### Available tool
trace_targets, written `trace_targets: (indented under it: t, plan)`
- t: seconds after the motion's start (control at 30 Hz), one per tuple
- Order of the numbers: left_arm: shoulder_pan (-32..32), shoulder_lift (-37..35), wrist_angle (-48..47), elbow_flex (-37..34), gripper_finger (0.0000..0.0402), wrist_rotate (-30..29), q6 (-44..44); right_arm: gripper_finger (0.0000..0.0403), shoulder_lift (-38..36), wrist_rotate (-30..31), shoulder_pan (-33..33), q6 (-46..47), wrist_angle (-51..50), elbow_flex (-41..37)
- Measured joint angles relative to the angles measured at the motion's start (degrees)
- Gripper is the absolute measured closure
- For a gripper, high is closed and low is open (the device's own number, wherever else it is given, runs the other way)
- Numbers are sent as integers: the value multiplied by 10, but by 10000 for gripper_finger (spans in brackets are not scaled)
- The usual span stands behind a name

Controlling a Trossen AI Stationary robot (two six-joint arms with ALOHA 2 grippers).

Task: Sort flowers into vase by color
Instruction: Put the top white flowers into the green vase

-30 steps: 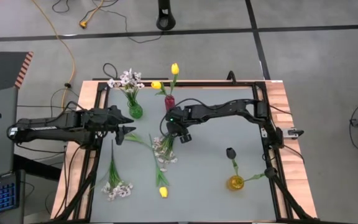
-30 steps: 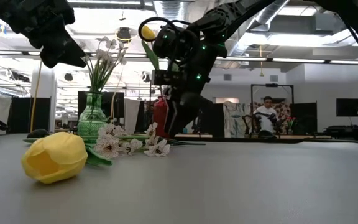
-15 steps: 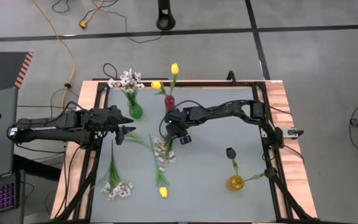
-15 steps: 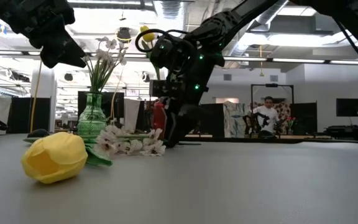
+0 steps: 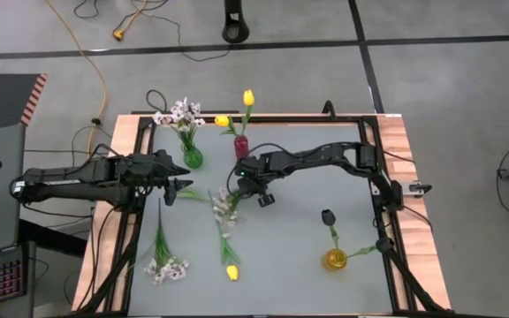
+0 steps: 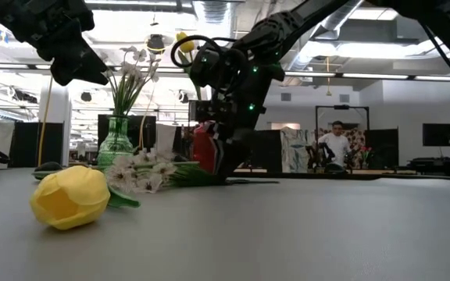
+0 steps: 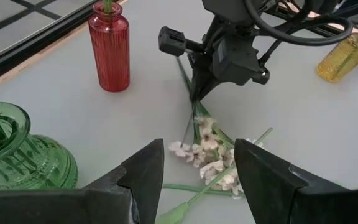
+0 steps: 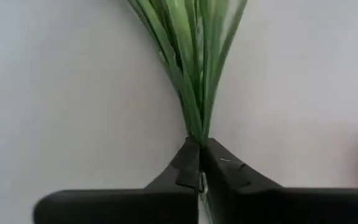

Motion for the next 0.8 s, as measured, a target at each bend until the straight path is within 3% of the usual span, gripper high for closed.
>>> trace_targets:
  t: [0.27,0.57,0.8]
  plan:
    - [0,0,2,0,219,0,0,377,-33,3,13,1,-38,-4]
    - [0,0,16,0,219,-2,4,374,-117,76,32,2,-127,-4]
    - [0,0,19,0,219,-2,4,373,-196,93,48,31,-190,-3]
